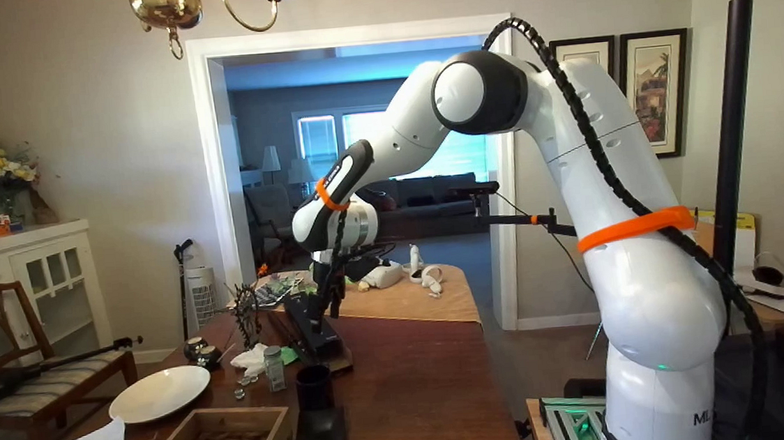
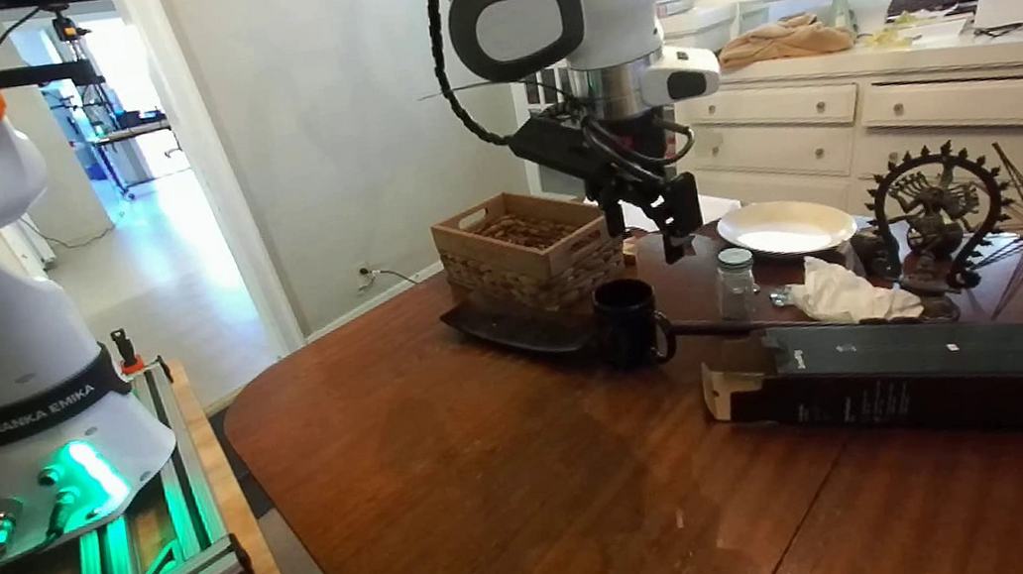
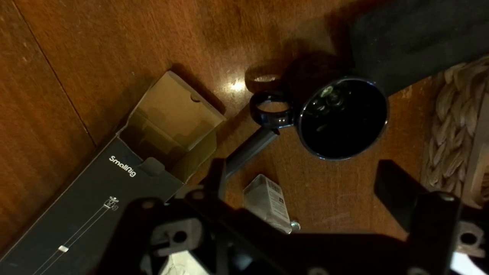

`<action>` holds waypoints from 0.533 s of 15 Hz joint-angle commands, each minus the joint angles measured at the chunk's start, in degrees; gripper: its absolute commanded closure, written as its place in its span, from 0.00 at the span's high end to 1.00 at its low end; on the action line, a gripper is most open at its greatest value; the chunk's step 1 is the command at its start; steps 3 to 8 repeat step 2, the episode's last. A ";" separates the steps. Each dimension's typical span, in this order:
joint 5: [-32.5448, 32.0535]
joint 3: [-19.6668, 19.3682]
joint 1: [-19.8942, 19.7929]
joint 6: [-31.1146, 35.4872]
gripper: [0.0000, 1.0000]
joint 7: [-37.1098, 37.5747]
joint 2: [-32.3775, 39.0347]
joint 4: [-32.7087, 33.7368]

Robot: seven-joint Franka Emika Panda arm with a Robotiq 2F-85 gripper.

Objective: Put the lid on top of the glass jar.

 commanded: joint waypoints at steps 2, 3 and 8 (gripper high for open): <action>0.62 -1.06 1.18 0.81 1.00 -0.30 -0.34 -0.66; 0.62 -1.06 1.18 0.81 1.00 -0.30 -0.34 -0.66; 0.62 -1.06 1.18 0.81 1.00 -0.30 -0.34 -0.66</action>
